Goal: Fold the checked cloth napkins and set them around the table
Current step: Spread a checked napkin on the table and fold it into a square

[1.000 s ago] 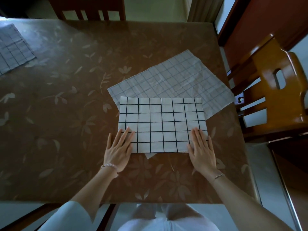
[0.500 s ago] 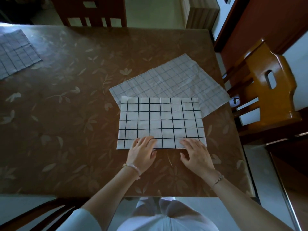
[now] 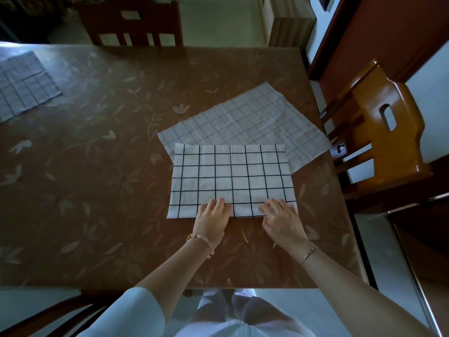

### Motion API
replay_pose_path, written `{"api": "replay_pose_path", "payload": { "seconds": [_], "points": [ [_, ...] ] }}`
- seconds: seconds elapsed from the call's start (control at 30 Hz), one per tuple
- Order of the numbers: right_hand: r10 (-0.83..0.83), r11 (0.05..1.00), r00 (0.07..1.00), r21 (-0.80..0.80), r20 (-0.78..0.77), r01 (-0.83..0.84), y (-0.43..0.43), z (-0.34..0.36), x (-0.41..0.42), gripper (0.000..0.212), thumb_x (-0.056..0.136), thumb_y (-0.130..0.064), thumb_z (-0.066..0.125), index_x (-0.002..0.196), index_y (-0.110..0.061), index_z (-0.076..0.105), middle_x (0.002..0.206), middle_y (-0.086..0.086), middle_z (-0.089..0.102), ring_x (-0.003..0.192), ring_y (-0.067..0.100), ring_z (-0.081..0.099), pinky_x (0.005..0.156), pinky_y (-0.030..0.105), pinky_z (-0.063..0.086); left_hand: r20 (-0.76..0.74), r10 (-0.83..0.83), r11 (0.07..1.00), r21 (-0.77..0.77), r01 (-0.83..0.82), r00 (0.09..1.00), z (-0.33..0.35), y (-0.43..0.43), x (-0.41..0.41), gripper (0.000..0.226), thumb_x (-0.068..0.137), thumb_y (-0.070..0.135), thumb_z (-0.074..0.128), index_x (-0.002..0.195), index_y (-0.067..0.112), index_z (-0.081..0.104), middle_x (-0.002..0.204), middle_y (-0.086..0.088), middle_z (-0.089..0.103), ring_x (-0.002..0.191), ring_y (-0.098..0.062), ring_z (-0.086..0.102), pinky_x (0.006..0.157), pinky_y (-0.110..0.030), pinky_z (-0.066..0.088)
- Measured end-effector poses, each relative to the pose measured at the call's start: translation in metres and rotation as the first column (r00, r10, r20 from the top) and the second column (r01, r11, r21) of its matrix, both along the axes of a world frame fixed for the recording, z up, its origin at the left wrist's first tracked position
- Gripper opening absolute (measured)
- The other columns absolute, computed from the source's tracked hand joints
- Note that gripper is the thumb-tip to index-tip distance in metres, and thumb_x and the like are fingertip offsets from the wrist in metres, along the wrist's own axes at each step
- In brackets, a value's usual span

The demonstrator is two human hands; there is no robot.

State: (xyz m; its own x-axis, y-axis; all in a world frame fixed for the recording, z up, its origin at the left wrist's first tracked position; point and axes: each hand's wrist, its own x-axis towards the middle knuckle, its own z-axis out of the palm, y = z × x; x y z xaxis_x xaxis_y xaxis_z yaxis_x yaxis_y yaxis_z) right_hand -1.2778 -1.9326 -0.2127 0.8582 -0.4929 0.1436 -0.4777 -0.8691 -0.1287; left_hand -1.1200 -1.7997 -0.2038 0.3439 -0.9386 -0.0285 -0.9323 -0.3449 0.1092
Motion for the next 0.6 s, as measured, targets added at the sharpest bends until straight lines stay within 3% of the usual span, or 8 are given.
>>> {"api": "replay_pose_path", "payload": {
  "seconds": [0.23, 0.37, 0.6],
  "points": [
    [-0.026, 1.000, 0.999, 0.014, 0.019, 0.026, -0.001, -0.001, -0.002, 0.031, 0.065, -0.007, 0.075, 0.094, -0.014, 0.066, 0.092, 0.000, 0.062, 0.084, 0.019, 0.060, 0.069, 0.032, 0.054, -0.029, 0.011, 0.996, -0.082, -0.014, 1.000, 0.001, 0.010, 0.013, 0.029, 0.062, -0.002, 0.075, 0.088, 0.005, 0.065, 0.089, -0.006, 0.063, 0.078, -0.022, 0.063, 0.070, -0.032, 0.057],
    [-0.024, 0.999, 0.999, 0.034, 0.036, 0.023, 0.004, 0.001, -0.002, 0.034, 0.065, -0.015, 0.074, 0.097, -0.017, 0.064, 0.095, -0.003, 0.062, 0.088, 0.018, 0.059, 0.077, 0.035, 0.050, -0.051, 0.033, 0.992, -0.116, -0.038, 0.998, -0.001, 0.021, 0.026, 0.027, 0.064, 0.000, 0.077, 0.087, 0.007, 0.064, 0.086, -0.003, 0.063, 0.075, -0.019, 0.063, 0.067, -0.030, 0.057],
    [-0.026, 0.997, 0.989, 0.070, 0.142, 0.016, 0.015, 0.003, -0.007, 0.021, 0.071, -0.005, 0.074, 0.087, -0.017, 0.068, 0.087, -0.006, 0.065, 0.082, 0.013, 0.061, 0.078, 0.027, 0.048, -0.042, -0.028, 0.989, -0.148, 0.022, 0.999, 0.000, 0.044, 0.025, 0.030, 0.062, 0.006, 0.082, 0.087, 0.009, 0.066, 0.085, -0.001, 0.066, 0.077, -0.016, 0.065, 0.071, -0.028, 0.056]
  ]
}}
